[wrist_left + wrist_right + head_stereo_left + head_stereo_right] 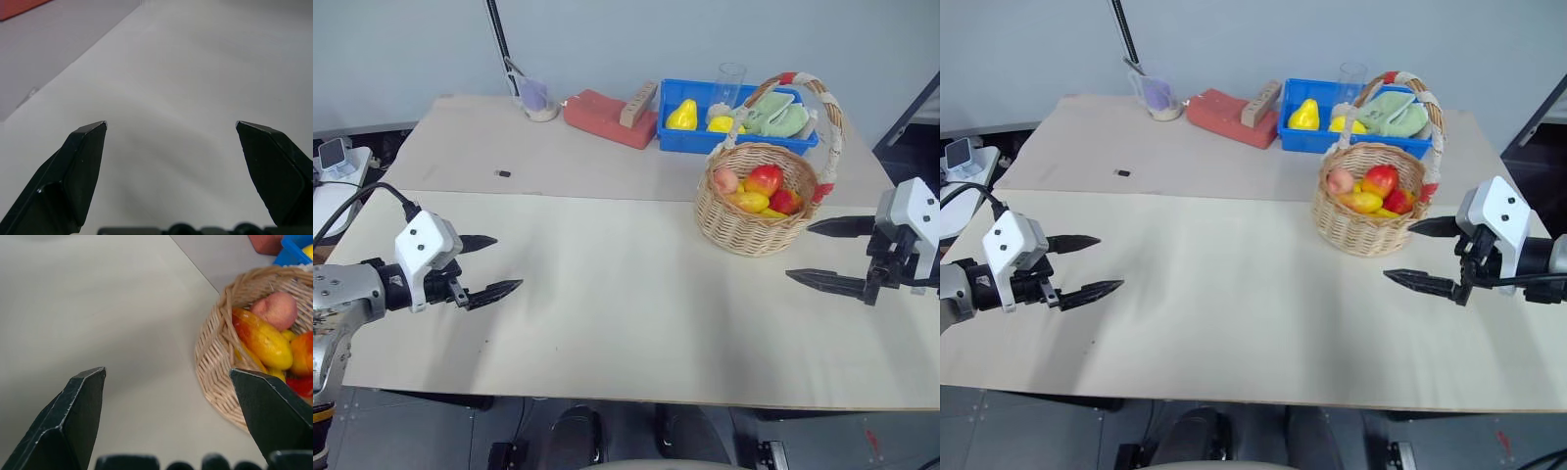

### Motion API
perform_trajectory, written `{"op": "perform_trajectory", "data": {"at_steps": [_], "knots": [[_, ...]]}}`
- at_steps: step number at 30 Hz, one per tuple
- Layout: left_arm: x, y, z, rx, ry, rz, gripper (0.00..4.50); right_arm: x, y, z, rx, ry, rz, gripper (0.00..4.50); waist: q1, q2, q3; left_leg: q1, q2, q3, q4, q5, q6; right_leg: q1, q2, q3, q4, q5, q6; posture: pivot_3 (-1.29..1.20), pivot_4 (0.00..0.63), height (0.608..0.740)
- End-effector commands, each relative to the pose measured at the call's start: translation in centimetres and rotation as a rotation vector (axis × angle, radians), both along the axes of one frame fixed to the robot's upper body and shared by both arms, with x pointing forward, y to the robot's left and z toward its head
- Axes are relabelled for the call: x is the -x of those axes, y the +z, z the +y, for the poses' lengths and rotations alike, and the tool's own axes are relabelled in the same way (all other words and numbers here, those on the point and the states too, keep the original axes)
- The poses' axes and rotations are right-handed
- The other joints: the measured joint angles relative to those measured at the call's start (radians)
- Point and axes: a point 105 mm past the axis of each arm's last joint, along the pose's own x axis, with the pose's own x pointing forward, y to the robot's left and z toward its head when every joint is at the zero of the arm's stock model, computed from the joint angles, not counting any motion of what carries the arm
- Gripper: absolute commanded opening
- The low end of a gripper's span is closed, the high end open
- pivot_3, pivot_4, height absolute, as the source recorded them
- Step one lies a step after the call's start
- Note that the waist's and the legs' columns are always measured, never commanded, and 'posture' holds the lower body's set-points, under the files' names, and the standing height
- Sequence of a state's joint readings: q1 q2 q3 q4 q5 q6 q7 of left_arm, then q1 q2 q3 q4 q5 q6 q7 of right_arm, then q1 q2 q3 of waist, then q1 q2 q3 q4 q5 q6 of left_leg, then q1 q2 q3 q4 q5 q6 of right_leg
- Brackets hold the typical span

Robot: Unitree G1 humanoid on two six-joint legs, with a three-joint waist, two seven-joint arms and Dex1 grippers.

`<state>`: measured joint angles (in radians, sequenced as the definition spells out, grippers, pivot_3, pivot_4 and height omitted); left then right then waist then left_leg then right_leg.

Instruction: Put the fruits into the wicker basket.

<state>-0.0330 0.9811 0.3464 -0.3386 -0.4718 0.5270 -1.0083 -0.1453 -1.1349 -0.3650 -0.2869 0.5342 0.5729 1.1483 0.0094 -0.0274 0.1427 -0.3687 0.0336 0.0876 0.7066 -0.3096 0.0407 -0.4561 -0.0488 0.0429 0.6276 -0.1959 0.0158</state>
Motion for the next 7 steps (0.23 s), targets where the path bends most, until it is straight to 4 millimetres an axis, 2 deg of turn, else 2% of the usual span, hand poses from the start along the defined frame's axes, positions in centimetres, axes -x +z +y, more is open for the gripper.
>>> {"op": "perform_trajectory", "data": {"at_steps": [1,7], "knots": [[0.04,1.11,-0.12,-0.011,-0.003,-0.04,4.5,-0.01,0.62,0.03,0.011,0.019,-0.02,4.46,0.002,0.0,0.0,0.0,0.0,0.0,0.0,0.0,0.0,0.0,0.0,0.0,0.0,0.0,0.0,0.0,0.15,0.703],[-0.43,1.5,-0.36,0.003,-0.005,-0.043,4.5,0.0,0.48,0.04,0.005,0.018,-0.018,4.46,0.0,0.0,0.0,0.0,0.0,0.0,0.0,0.0,0.0,0.0,0.0,0.0,0.0,0.002,-0.003,0.0,0.15,0.703]]}}
